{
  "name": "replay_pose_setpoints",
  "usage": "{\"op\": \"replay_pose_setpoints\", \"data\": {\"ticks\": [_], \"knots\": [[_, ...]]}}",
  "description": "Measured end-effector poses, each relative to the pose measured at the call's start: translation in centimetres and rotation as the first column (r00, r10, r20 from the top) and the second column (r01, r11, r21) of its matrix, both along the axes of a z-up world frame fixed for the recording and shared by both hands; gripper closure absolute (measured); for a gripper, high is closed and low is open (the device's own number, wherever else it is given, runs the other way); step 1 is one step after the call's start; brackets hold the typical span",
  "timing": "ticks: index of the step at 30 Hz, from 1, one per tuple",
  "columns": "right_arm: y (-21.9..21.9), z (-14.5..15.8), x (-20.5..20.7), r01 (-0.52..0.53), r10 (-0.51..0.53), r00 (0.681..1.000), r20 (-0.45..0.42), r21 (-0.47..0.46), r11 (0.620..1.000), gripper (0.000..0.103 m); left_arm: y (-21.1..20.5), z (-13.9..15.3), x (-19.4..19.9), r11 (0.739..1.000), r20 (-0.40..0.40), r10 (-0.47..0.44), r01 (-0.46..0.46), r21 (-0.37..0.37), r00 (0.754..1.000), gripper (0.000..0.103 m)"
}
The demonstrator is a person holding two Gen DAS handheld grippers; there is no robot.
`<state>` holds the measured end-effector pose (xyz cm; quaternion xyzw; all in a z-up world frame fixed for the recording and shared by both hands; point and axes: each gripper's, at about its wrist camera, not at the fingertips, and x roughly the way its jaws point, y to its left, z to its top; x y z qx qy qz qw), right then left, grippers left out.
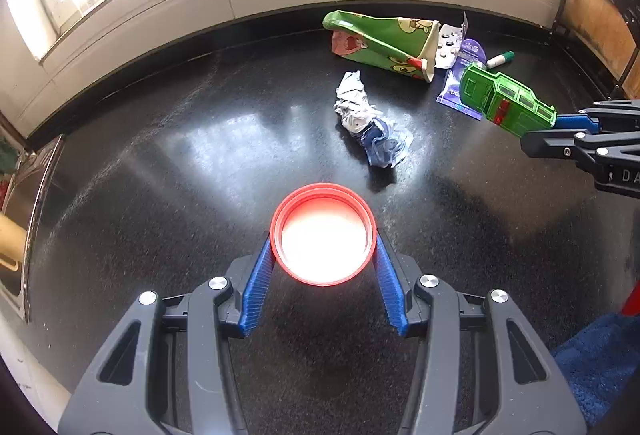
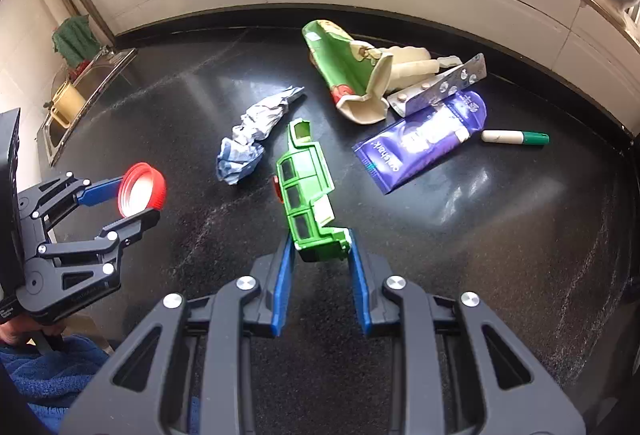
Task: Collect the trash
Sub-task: 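Carry red lid and green piece to the bin and open both tools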
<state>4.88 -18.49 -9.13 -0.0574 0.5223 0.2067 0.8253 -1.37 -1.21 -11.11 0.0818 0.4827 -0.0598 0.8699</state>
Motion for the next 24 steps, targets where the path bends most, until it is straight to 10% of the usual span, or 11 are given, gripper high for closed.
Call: {"op": "replay_pose_setpoints", "data": {"ticks": [12, 18, 24], "knots": [[13.0, 1.4, -2.7, -0.333, 0.333, 0.943, 0.021, 0.005, 0.943, 0.076, 10.5, 0.8, -5.2, 0.947, 0.019, 0.32, -0.32, -0.022, 0.947, 0.055], [25.7, 0.3, -7.4, -0.611, 0.611, 0.791, -0.021, 0.034, 0.791, 0.076, 19.9, -0.2, -12.8, 0.801, -0.014, 0.597, -0.597, -0.043, 0.802, 0.055], [36.5, 0.0, -14.4, -0.825, 0.828, 0.557, -0.063, 0.069, 0.561, 0.076, 26.4, -1.9, -21.3, 0.62, -0.073, 0.778, -0.782, -0.066, 0.624, 0.055]]}}
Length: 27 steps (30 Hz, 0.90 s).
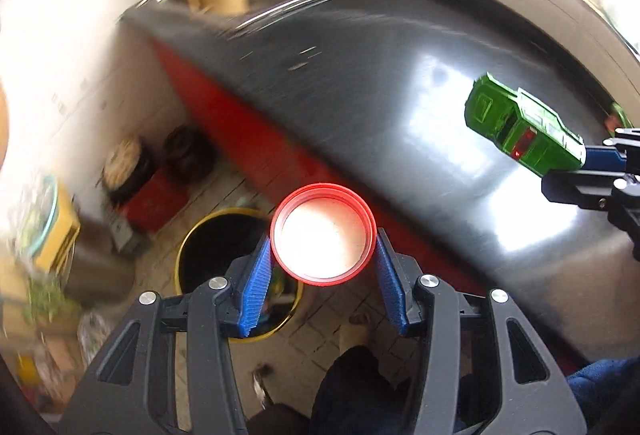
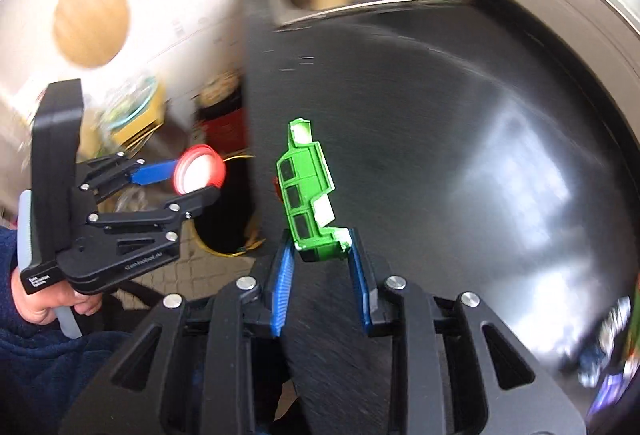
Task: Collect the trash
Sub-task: 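Carry red lid and green piece to the bin and open both tools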
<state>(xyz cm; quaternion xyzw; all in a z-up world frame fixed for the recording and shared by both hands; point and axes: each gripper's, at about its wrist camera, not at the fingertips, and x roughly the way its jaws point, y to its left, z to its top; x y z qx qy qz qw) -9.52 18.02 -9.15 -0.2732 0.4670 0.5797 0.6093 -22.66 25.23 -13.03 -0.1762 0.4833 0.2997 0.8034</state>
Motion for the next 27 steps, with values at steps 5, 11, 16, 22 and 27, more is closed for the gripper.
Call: {"op": "replay_pose_setpoints", "data": {"ticks": [5, 11, 16, 22, 27], "knots": [[7.3, -1.1, -6.0, -0.172, 0.169, 0.981, -0.096, -0.023, 0.985, 0.076, 4.1, -2.7, -6.8, 0.974, -0.019, 0.212, -0.212, -0.073, 0.977, 0.055], [13.7, -5.3, -10.2, -0.232, 0.211, 0.964, -0.16, -0.127, 0.964, 0.076, 7.5, -6.0, -10.9, 0.937, -0.019, 0.321, -0.321, -0.139, 0.947, 0.055], [17.3, -8.4, -11.0, -0.207, 0.168, 0.967, -0.191, -0.205, 0.957, 0.076, 9.2, -8.0, -12.4, 0.916, -0.005, 0.36, -0.354, -0.188, 0.933, 0.055], [19.0, -9.6, -11.0, -0.215, 0.182, 0.971, -0.155, -0.23, 0.949, 0.076, 10.7, -9.6, -12.7, 0.912, -0.017, 0.357, -0.352, -0.212, 0.934, 0.054], [19.8, -9.7, -11.1, -0.219, 0.191, 0.972, -0.137, -0.231, 0.948, 0.075, 11.3, -10.0, -12.9, 0.911, -0.012, 0.358, -0.352, -0.215, 0.934, 0.054]]}}
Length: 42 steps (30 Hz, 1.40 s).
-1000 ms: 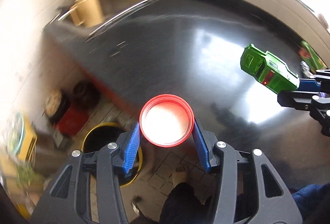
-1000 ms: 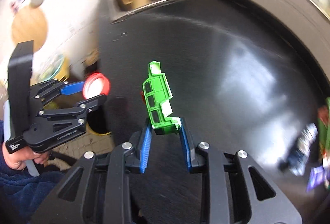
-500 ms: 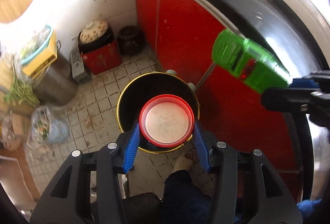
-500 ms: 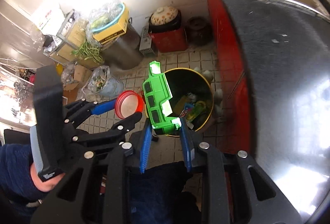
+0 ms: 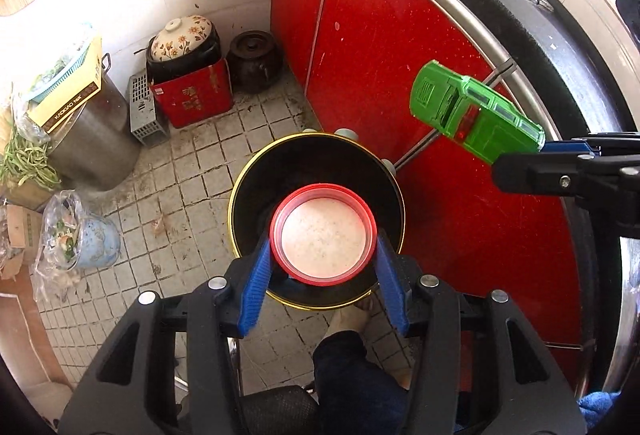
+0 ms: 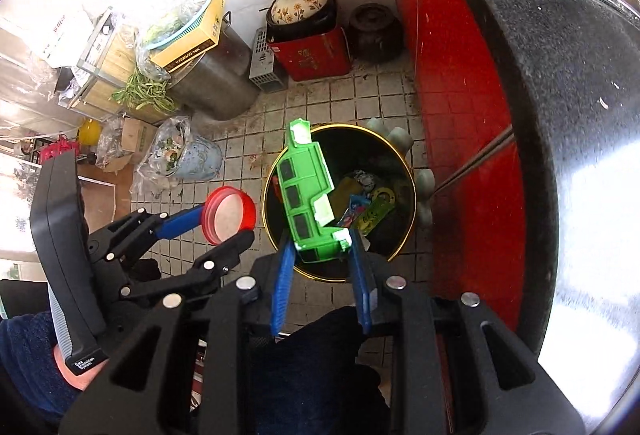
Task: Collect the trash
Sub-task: 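Carry red lid and green piece to the bin and open both tools, then swing both open tools back to the counter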
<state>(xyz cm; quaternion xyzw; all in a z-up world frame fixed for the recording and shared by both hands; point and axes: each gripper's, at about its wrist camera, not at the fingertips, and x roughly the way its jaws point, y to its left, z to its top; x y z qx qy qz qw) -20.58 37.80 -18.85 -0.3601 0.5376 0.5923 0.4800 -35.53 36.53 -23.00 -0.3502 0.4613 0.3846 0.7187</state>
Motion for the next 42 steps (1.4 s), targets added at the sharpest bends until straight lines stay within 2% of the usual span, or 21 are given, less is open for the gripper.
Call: {"op": "replay_pose_setpoints", "data": {"ticks": [1, 3, 4, 5, 9, 12, 14, 17, 19, 21, 22, 23, 24, 27, 28, 29, 30, 33, 35, 39, 42], "knots": [[0.2, 0.0, -0.2, -0.004, 0.004, 1.0, 0.007, 0.002, 1.0, 0.075, 0.0, 0.1, 0.0, 1.0, 0.001, 0.002, -0.002, 0.006, 1.0, 0.054], [0.5, 0.0, -0.7, -0.017, 0.017, 1.0, 0.021, -0.003, 1.0, 0.064, 0.1, 0.1, 0.2, 1.0, -0.008, 0.004, -0.004, 0.011, 1.0, 0.039], [0.6, 0.0, -0.7, -0.017, 0.017, 1.0, 0.023, -0.004, 1.0, 0.041, 0.2, 0.1, 0.2, 1.0, -0.007, 0.006, -0.006, 0.017, 1.0, 0.031], [0.8, 0.0, -0.7, -0.011, 0.01, 1.0, 0.023, 0.003, 1.0, 0.034, 0.3, 0.1, 0.3, 1.0, -0.005, 0.005, -0.005, 0.019, 1.0, 0.031], [0.2, 1.2, -0.2, -0.008, 0.008, 1.0, 0.019, 0.029, 1.0, 0.034, 0.4, 0.4, 0.5, 1.0, -0.023, -0.008, 0.009, 0.026, 1.0, 0.028], [-1.2, 2.8, 1.2, 0.021, -0.021, 1.0, 0.011, 0.054, 0.998, 0.033, 0.2, 1.4, 0.8, 0.999, -0.037, -0.021, 0.022, 0.039, 0.999, 0.02], [-3.3, 4.8, 3.2, 0.071, -0.072, 0.997, 0.006, 0.083, 0.994, 0.027, -0.2, 3.0, 1.6, 0.997, -0.053, -0.036, 0.04, 0.066, 0.998, 0.012], [-6.7, 7.5, 6.2, 0.151, -0.154, 0.988, 0.018, 0.123, 0.981, 0.02, -1.7, 6.0, 3.7, 0.989, -0.045, -0.085, 0.089, 0.116, 0.995, 0.006], [-10.2, 9.6, 9.0, 0.218, -0.229, 0.972, 0.048, 0.164, 0.962, 0.017, -3.1, 7.7, 6.1, 0.978, -0.045, -0.143, 0.148, 0.146, 0.989, 0.006], [-14.3, 11.3, 12.1, 0.299, -0.323, 0.94, 0.106, 0.195, 0.934, 0.017, -4.7, 9.2, 8.8, 0.96, -0.029, -0.223, 0.225, 0.166, 0.974, 0.006], [-16.5, 12.0, 13.6, 0.348, -0.378, 0.917, 0.127, 0.207, 0.914, 0.017, -5.9, 10.0, 10.8, 0.943, -0.016, -0.282, 0.28, 0.179, 0.959, 0.006], [-19.4, 12.6, 15.6, 0.416, -0.452, 0.878, 0.157, 0.216, 0.883, 0.017, -7.0, 10.5, 12.6, 0.923, -0.008, -0.341, 0.337, 0.188, 0.94, 0.006], [-21.4, 13.0, 16.8, 0.463, -0.501, 0.848, 0.174, 0.218, 0.859, 0.017, -8.7, 11.1, 15.0, 0.889, -0.005, -0.421, 0.414, 0.196, 0.907, 0.006], [-29.9, 14.2, 20.8, 0.63, -0.676, 0.709, 0.202, 0.249, 0.735, 0.017, -12.7, 11.9, 20.3, 0.79, 0.0, -0.59, 0.577, 0.207, 0.808, 0.006], [-32.4, 14.4, 21.7, 0.676, -0.723, 0.66, 0.207, 0.257, 0.691, 0.017, -14.9, 12.3, 22.6, 0.738, 0.002, -0.658, 0.644, 0.204, 0.753, 0.006], [-34.9, 14.6, 22.4, 0.719, -0.766, 0.608, 0.209, 0.263, 0.643, 0.017, -16.5, 12.7, 24.1, 0.698, 0.004, -0.702, 0.687, 0.203, 0.712, 0.006], [-37.9, 14.7, 23.1, 0.766, -0.811, 0.547, 0.207, 0.266, 0.585, 0.017, -18.7, 13.1, 26.1, 0.641, 0.011, -0.757, 0.739, 0.205, 0.654, 0.006], [-45.2, 14.9, 24.3, 0.862, -0.901, 0.387, 0.198, 0.271, 0.429, 0.017, -24.1, 14.2, 29.7, 0.519, 0.026, -0.85, 0.828, 0.214, 0.526, 0.006], [-49.4, 14.9, 24.6, 0.905, -0.942, 0.283, 0.178, 0.277, 0.324, 0.017, -27.3, 14.6, 31.5, 0.45, 0.024, -0.89, 0.869, 0.207, 0.455, 0.006], [-54.6, 14.8, 24.4, 0.941, -0.977, 0.156, 0.145, 0.279, 0.192, 0.017, -32.5, 14.7, 33.7, 0.36, -0.006, -0.93, 0.911, 0.199, 0.369, 0.006], [-57.4, 14.8, 24.6, 0.949, -0.986, 0.102, 0.133, 0.285, 0.136, 0.017, -34.9, 14.8, 34.1, 0.299, -0.023, -0.951, 0.934, 0.193, 0.309, 0.006]]}}
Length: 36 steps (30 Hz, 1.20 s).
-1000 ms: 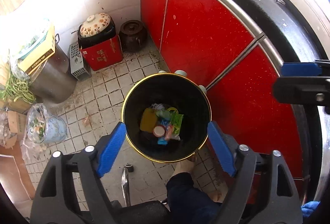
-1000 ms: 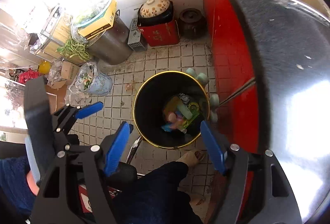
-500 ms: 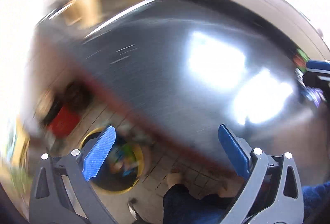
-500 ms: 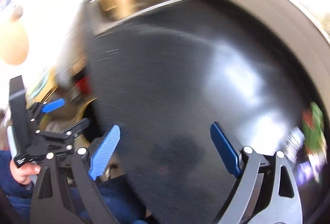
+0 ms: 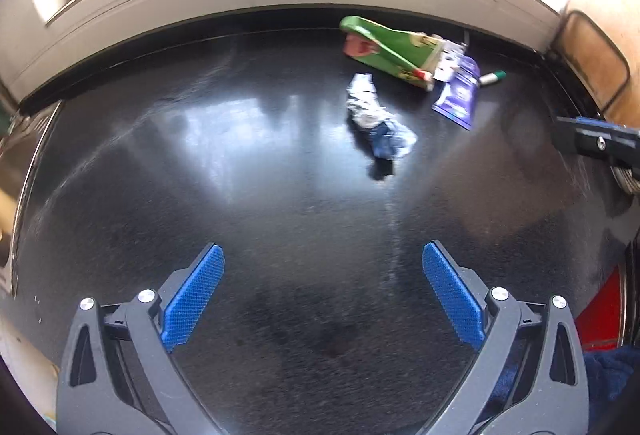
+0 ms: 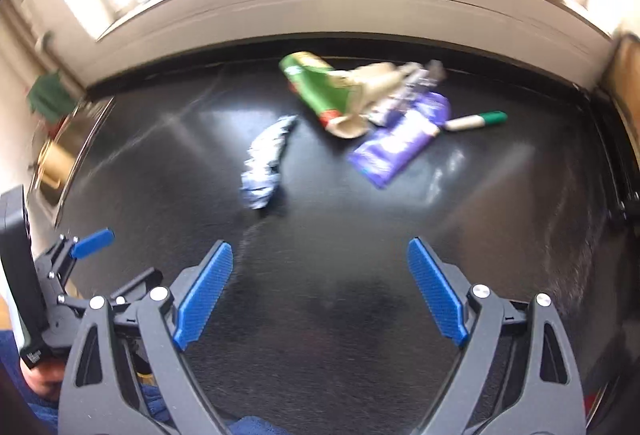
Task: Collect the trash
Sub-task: 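Swing both open tools back to the counter, then grasp crumpled foil and cloth with left tool while right tool grasps green carton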
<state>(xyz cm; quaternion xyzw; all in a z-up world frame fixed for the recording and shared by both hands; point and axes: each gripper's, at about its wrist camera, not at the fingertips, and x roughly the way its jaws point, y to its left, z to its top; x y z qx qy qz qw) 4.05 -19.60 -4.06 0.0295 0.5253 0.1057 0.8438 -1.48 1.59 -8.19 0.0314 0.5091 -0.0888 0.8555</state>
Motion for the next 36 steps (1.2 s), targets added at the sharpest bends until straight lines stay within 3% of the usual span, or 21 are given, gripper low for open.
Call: {"op": "replay_pose_setpoints", "data": {"ticks": [4, 9, 16, 24, 29, 33, 36], "knots": [[-2.0, 0.1, 0.8, 0.018, -0.018, 1.0, 0.008, 0.016, 1.0, 0.017, -1.0, -0.1, 0.9, 1.0, -0.006, -0.021, 0.021, 0.014, 1.0, 0.006], [-1.9, 0.3, 2.4, -0.034, 0.034, 0.999, 0.015, 0.028, 0.999, 0.017, -2.5, -0.6, 3.1, 1.0, -0.02, -0.013, 0.013, -0.009, 1.0, 0.006], [0.0, -0.4, 7.7, -0.148, 0.148, 0.989, 0.022, 0.008, 0.989, 0.017, -4.7, -3.2, 8.5, 1.0, -0.043, 0.012, -0.012, -0.015, 0.999, 0.006], [3.0, -3.8, 15.2, -0.287, 0.286, 0.958, -0.035, -0.019, 0.958, 0.017, -5.0, -5.7, 12.4, 0.999, -0.042, 0.034, -0.036, -0.037, 0.999, 0.009], [4.7, -6.2, 18.0, -0.333, 0.329, 0.942, -0.066, -0.065, 0.941, 0.02, -5.5, -6.9, 13.9, 0.998, -0.066, 0.032, -0.036, -0.047, 0.997, 0.02], [6.1, -7.4, 19.1, -0.364, 0.356, 0.931, -0.086, -0.1, 0.926, 0.02, -6.2, -7.0, 14.4, 1.0, -0.05, 0.017, -0.018, -0.009, 0.999, 0.025], [6.6, -8.3, 19.5, -0.37, 0.36, 0.928, -0.094, -0.125, 0.921, 0.032, -6.4, -6.9, 14.5, 1.0, -0.035, 0.016, -0.016, 0.007, 0.999, 0.039]]}}
